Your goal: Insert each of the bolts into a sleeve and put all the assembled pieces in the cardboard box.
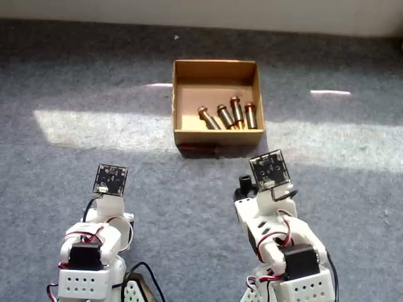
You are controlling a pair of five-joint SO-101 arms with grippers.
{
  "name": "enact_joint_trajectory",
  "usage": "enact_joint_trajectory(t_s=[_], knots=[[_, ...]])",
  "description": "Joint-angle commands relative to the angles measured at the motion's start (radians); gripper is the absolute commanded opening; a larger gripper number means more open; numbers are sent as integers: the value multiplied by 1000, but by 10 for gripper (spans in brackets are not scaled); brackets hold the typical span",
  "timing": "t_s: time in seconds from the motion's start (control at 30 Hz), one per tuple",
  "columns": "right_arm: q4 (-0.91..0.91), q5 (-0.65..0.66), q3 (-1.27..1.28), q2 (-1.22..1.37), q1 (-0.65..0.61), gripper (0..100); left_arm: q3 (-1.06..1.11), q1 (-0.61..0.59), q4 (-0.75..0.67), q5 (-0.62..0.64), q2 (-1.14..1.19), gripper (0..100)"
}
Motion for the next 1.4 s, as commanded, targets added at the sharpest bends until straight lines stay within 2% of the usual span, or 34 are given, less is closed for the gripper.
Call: enact_joint_trajectory(t_s=[0.0,0.07,0.1,0.23,0.3,0.7,0.9,1.0,1.2,1.37], knots=[[-24,-12,10,-73,35,5,-96,-82,-3,-17,-8,7],[-24,-12,21,-102,68,5,-160,-105,-3,-28,-8,8],[-24,-12,28,-116,85,5,-188,-104,-3,-75,-8,8],[-25,-14,56,-160,110,5,-265,-101,-3,-420,-8,8],[-25,-14,70,-182,110,5,-289,-99,-3,-523,-8,8],[-64,-14,113,-213,113,5,-479,-101,6,-666,4,8],[-65,-64,105,-213,216,5,-565,-101,81,-756,4,8],[-67,-64,104,-214,222,5,-619,-99,106,-773,10,8],[-67,-63,104,-214,226,5,-734,-97,106,-806,278,57],[-67,-63,104,-214,255,5,-880,2,106,-807,568,59]])
